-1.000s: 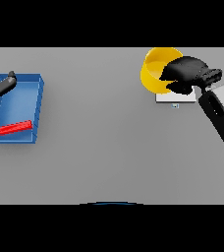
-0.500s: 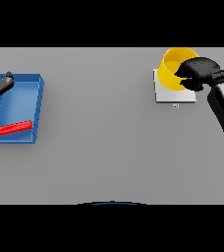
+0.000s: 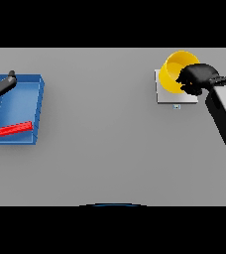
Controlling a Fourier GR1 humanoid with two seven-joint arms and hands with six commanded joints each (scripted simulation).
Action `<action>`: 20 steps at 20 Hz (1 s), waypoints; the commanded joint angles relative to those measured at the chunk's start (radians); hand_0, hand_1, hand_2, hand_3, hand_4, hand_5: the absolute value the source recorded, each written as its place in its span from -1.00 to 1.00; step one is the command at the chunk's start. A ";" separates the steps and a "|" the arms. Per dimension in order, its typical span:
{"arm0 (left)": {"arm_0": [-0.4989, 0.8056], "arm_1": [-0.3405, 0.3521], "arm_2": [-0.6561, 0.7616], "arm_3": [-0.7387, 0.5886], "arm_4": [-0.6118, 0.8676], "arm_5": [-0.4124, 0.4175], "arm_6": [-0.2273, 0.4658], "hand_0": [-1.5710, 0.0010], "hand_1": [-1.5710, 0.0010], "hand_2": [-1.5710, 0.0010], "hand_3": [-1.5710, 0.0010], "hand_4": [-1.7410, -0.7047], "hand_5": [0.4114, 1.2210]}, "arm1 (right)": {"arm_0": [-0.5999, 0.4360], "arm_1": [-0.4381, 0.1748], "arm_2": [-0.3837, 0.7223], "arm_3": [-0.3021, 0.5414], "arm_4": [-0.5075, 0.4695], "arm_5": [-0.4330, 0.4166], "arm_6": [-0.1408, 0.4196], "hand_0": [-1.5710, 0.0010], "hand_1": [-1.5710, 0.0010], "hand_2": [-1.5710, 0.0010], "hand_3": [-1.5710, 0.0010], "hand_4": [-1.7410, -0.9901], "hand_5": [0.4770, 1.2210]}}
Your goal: Pick up the red beaker and tilt it to pour out 1 green nut into yellow bowl. Pick up the yellow bowl and place it on the metallic measuring scale.
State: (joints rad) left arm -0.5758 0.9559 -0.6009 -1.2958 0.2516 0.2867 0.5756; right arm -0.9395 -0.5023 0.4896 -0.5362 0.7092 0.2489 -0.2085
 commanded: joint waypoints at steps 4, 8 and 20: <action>-0.008 -0.008 -0.007 0.010 -0.006 -0.002 0.011 1.00 1.00 1.00 1.00 0.79 -0.18 | -0.027 0.024 -0.002 0.056 -0.015 0.022 0.000 -0.96 -0.84 -0.90 -0.30 -0.78 1.00; -0.023 -0.024 -0.007 0.048 -0.004 -0.020 0.006 1.00 1.00 1.00 1.00 0.79 -0.18 | -0.042 0.020 -0.011 0.079 -0.026 0.048 -0.008 0.01 0.12 -0.03 0.09 -0.28 0.21; -0.026 -0.026 0.000 0.054 -0.002 -0.016 -0.006 1.00 1.00 1.00 1.00 0.77 -0.20 | -0.089 0.053 0.021 0.183 0.018 0.055 -0.068 0.93 0.94 0.85 0.56 0.15 -0.31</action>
